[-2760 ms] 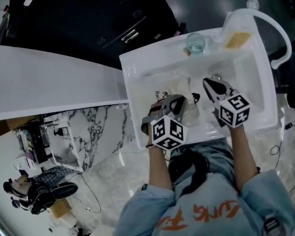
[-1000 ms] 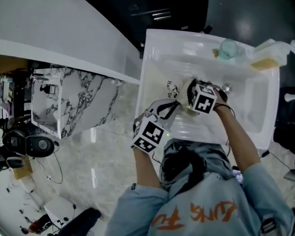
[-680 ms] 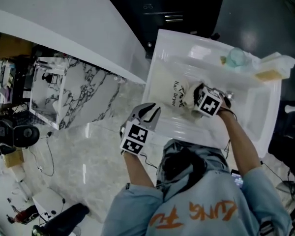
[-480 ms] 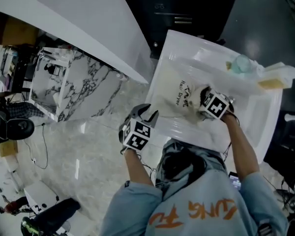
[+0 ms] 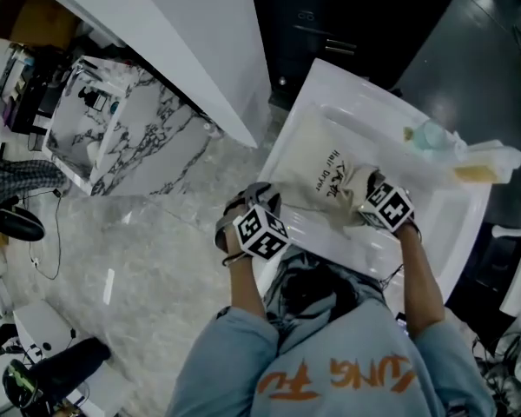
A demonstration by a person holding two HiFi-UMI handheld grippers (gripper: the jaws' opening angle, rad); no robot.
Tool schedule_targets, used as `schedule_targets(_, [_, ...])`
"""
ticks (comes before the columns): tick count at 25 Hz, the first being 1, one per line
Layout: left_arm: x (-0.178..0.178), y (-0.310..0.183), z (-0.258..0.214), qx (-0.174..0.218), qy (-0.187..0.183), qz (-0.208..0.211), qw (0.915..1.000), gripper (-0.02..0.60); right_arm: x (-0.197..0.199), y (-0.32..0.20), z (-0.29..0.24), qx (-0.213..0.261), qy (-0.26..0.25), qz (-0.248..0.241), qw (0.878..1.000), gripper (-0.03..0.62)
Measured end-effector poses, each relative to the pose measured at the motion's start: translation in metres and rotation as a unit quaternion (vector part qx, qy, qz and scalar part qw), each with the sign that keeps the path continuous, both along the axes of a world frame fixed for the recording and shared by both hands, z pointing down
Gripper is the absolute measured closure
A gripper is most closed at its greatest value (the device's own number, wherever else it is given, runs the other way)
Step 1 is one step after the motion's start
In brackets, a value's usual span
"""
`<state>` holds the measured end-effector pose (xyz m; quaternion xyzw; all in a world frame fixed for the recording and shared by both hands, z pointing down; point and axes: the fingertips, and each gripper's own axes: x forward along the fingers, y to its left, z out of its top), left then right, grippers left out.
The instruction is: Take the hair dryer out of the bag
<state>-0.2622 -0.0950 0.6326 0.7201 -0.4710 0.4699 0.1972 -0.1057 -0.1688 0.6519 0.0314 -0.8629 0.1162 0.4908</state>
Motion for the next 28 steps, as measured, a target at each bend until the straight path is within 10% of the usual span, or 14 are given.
schedule_targets(7, [-0.003, -0.014, -0.003, 0.034, -0.006, -0.034, 0.9988, 0.568, 0.011, 0.002, -0.016, 0.002, -0.032, 0.039, 0.999, 0.425])
schedule_targets(28, [-0.011, -0.052, -0.026, 0.114, -0.015, -0.076, 0.9905, 0.571, 0.091, 0.008, -0.052, 0.056, -0.02, 0.084, 0.995, 0.425])
